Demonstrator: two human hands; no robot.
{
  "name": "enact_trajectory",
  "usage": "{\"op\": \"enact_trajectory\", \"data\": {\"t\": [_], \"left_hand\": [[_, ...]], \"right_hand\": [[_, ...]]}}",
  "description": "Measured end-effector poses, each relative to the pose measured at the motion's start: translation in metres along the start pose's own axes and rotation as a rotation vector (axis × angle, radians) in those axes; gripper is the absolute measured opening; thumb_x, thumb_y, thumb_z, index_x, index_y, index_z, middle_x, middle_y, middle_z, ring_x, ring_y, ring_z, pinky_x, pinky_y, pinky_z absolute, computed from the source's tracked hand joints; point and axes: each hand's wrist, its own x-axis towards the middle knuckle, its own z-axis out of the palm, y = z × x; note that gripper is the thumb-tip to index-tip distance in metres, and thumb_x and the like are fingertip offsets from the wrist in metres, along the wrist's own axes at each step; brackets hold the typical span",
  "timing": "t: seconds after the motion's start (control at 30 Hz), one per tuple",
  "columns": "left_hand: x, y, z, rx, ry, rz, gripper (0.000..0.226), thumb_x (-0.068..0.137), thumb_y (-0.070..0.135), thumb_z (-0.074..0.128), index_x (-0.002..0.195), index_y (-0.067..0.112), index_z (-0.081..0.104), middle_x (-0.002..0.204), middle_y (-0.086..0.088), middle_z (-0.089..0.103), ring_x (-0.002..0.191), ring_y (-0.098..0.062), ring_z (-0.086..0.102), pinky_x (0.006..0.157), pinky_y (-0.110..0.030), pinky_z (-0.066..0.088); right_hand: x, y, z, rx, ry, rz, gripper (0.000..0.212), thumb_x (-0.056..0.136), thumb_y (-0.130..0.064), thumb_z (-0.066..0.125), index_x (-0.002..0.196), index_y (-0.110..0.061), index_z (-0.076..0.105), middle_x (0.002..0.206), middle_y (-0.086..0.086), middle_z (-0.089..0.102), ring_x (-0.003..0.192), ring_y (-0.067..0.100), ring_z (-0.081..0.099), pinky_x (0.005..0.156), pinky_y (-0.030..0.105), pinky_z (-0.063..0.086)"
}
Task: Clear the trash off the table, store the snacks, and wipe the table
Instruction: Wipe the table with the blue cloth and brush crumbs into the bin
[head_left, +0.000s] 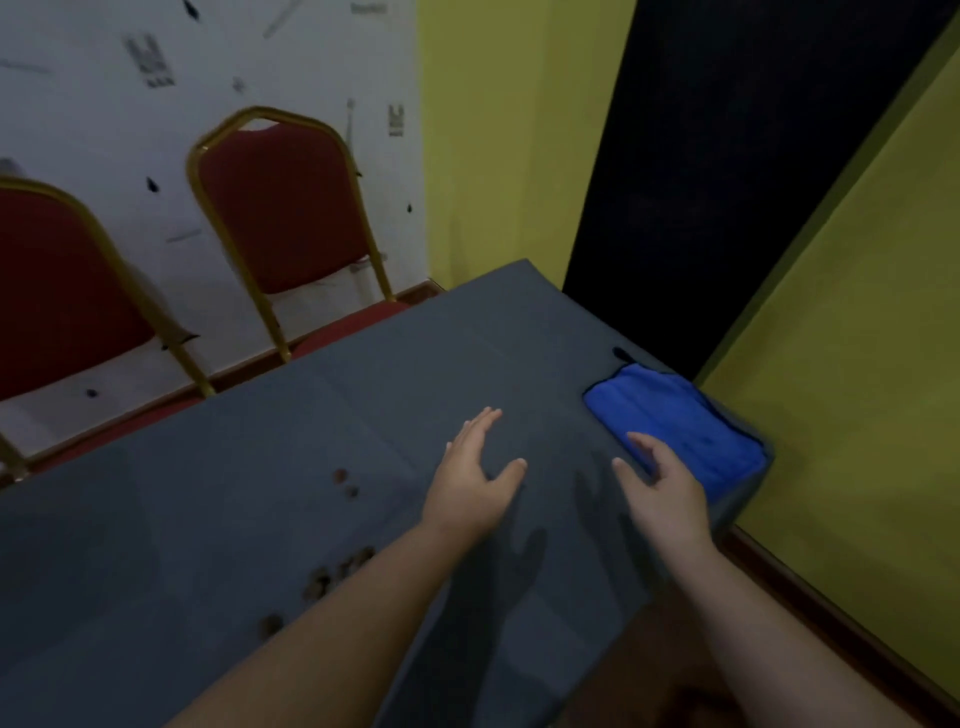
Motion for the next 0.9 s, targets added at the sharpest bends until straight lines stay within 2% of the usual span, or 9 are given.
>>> {"op": "enact_trajectory", "data": {"t": [0.23, 0.33, 0.47, 0.57, 0.63, 0.7, 0.77, 0.83, 0.9], "left_hand": [[0.062, 0.013, 0.079, 0.069, -0.075, -0.153, 0.058, 0.092, 0.035, 0.054, 0.144, 0.027, 0.031, 0.149, 0.006, 0.037, 0.141, -0.016, 0.027, 0.116, -0.041, 0.023], [0.073, 0.013, 0.094, 0.100, -0.091, -0.189, 0.059, 0.092, 0.037, 0.053, 0.145, 0.026, 0.030, 0.147, 0.005, 0.039, 0.136, -0.015, 0.035, 0.113, -0.033, 0.030], [0.082, 0.010, 0.099, 0.122, -0.097, -0.189, 0.046, 0.093, 0.030, 0.054, 0.137, 0.024, 0.042, 0.135, 0.005, 0.052, 0.116, -0.009, 0.051, 0.099, -0.024, 0.041], [0.086, 0.008, 0.101, 0.127, -0.141, -0.213, 0.038, 0.094, 0.024, 0.053, 0.131, 0.024, 0.049, 0.128, 0.005, 0.056, 0.104, -0.006, 0.053, 0.091, -0.021, 0.043], [0.088, 0.008, 0.106, 0.125, -0.173, -0.212, 0.036, 0.094, 0.020, 0.052, 0.130, 0.023, 0.050, 0.127, 0.004, 0.057, 0.099, -0.004, 0.052, 0.086, -0.018, 0.042], [0.087, 0.009, 0.111, 0.147, -0.190, -0.159, 0.038, 0.094, 0.017, 0.053, 0.131, 0.022, 0.049, 0.129, 0.003, 0.055, 0.100, -0.004, 0.052, 0.087, -0.016, 0.040], [0.085, 0.007, 0.117, 0.272, -0.181, -0.004, 0.045, 0.092, 0.017, 0.055, 0.136, 0.023, 0.045, 0.137, 0.000, 0.047, 0.113, -0.009, 0.049, 0.096, -0.015, 0.034], [0.085, 0.006, 0.120, 0.472, -0.172, 0.169, 0.050, 0.090, 0.020, 0.058, 0.138, 0.023, 0.044, 0.146, -0.003, 0.039, 0.129, -0.020, 0.040, 0.107, -0.027, 0.029], [0.085, 0.002, 0.120, 0.672, -0.144, 0.329, 0.048, 0.082, 0.027, 0.058, 0.130, 0.026, 0.054, 0.145, -0.006, 0.043, 0.130, -0.027, 0.041, 0.109, -0.042, 0.028]], "right_hand": [[0.081, 0.047, -0.013, -0.506, -0.204, -0.057, 0.053, 0.089, -0.038, 0.058, 0.137, -0.018, 0.045, 0.139, 0.000, 0.048, 0.129, 0.022, 0.039, 0.105, 0.034, 0.035], [0.092, 0.055, -0.007, -0.720, -0.198, -0.144, 0.058, 0.087, -0.048, 0.055, 0.137, -0.020, 0.044, 0.137, 0.000, 0.045, 0.123, 0.022, 0.038, 0.103, 0.031, 0.035], [0.100, 0.059, -0.007, -0.725, -0.162, -0.216, 0.049, 0.094, -0.041, 0.048, 0.136, -0.017, 0.046, 0.132, 0.001, 0.048, 0.118, 0.021, 0.041, 0.100, 0.029, 0.035], [0.110, 0.057, -0.010, -0.751, -0.227, -0.273, 0.040, 0.098, -0.030, 0.042, 0.133, -0.012, 0.049, 0.127, 0.005, 0.054, 0.115, 0.023, 0.046, 0.100, 0.029, 0.035], [0.114, 0.056, -0.013, -0.679, -0.239, -0.262, 0.036, 0.097, -0.025, 0.045, 0.129, -0.009, 0.053, 0.123, 0.007, 0.058, 0.114, 0.025, 0.049, 0.098, 0.031, 0.038], [0.114, 0.055, -0.020, -0.583, -0.248, -0.212, 0.035, 0.096, -0.024, 0.047, 0.128, -0.010, 0.054, 0.124, 0.006, 0.059, 0.116, 0.023, 0.051, 0.096, 0.031, 0.040], [0.109, 0.053, -0.026, -0.516, -0.306, -0.205, 0.034, 0.096, -0.024, 0.048, 0.127, -0.011, 0.055, 0.126, 0.004, 0.059, 0.117, 0.021, 0.052, 0.094, 0.028, 0.041], [0.100, 0.051, -0.032, -0.443, -0.381, -0.211, 0.033, 0.096, -0.023, 0.050, 0.127, -0.012, 0.056, 0.128, 0.002, 0.059, 0.117, 0.018, 0.054, 0.092, 0.024, 0.039], [0.091, 0.050, -0.036, -0.348, -0.442, -0.169, 0.032, 0.096, -0.023, 0.051, 0.126, -0.015, 0.056, 0.122, -0.004, 0.060, 0.114, 0.015, 0.055, 0.087, 0.018, 0.039]]}}
